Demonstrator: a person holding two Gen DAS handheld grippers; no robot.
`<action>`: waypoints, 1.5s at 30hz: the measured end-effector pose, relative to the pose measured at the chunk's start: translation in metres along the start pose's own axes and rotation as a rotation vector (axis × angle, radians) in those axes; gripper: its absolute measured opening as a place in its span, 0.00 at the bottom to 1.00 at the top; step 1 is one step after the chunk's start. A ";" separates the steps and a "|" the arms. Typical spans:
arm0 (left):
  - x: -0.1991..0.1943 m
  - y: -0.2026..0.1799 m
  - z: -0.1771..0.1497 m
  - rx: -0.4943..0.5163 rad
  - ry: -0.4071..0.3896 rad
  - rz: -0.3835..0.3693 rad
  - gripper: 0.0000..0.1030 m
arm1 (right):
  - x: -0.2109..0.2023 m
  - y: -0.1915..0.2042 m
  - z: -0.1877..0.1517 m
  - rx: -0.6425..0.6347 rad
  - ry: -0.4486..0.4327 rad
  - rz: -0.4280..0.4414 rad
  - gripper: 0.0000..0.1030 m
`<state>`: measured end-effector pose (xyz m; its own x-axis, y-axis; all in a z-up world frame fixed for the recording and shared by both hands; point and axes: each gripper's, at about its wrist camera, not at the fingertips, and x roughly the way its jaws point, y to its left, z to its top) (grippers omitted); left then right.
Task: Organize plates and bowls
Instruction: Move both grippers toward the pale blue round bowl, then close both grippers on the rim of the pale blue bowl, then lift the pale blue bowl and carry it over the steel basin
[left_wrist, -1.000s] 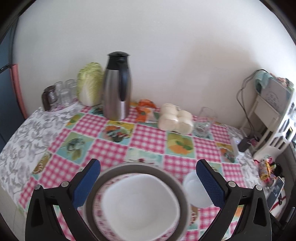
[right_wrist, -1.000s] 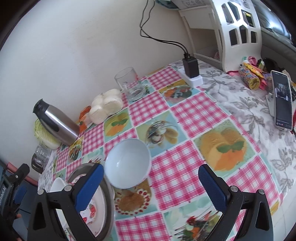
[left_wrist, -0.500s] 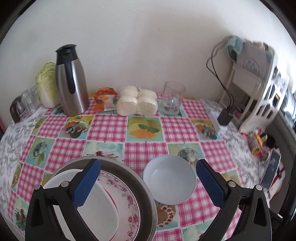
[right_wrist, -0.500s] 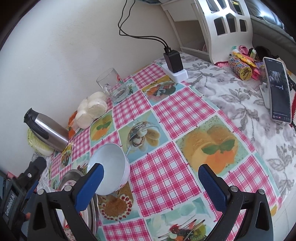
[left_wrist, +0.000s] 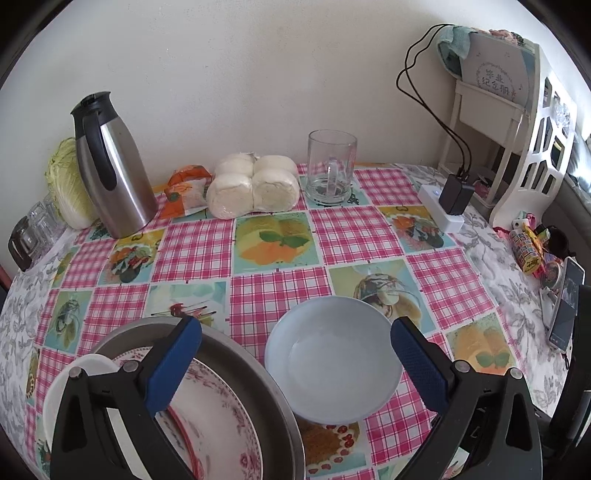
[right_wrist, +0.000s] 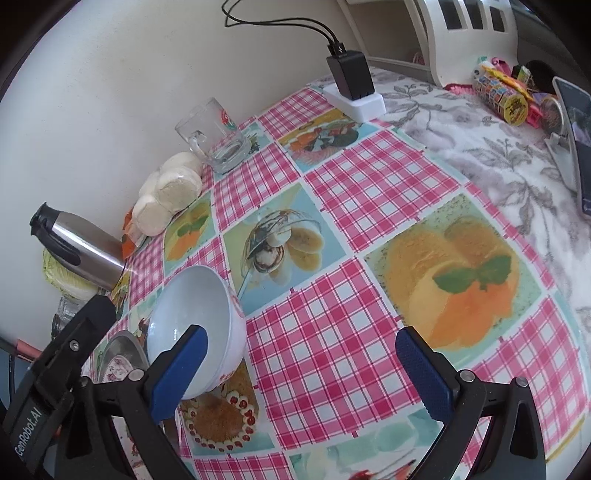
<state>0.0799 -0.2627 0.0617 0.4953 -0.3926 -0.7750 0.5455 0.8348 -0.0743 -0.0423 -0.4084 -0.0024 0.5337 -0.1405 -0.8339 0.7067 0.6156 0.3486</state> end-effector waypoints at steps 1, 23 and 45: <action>0.003 0.001 0.000 -0.006 0.005 0.003 0.99 | 0.003 -0.001 0.000 0.006 0.001 0.006 1.00; 0.026 0.011 -0.002 0.017 0.050 0.081 0.85 | 0.036 0.022 -0.007 -0.025 0.023 0.095 0.49; 0.022 -0.018 -0.007 0.055 0.073 -0.059 0.84 | 0.028 0.000 0.002 0.027 0.014 0.167 0.10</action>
<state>0.0757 -0.2837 0.0415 0.4116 -0.4096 -0.8142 0.6096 0.7878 -0.0882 -0.0263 -0.4142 -0.0251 0.6384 -0.0271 -0.7692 0.6210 0.6086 0.4939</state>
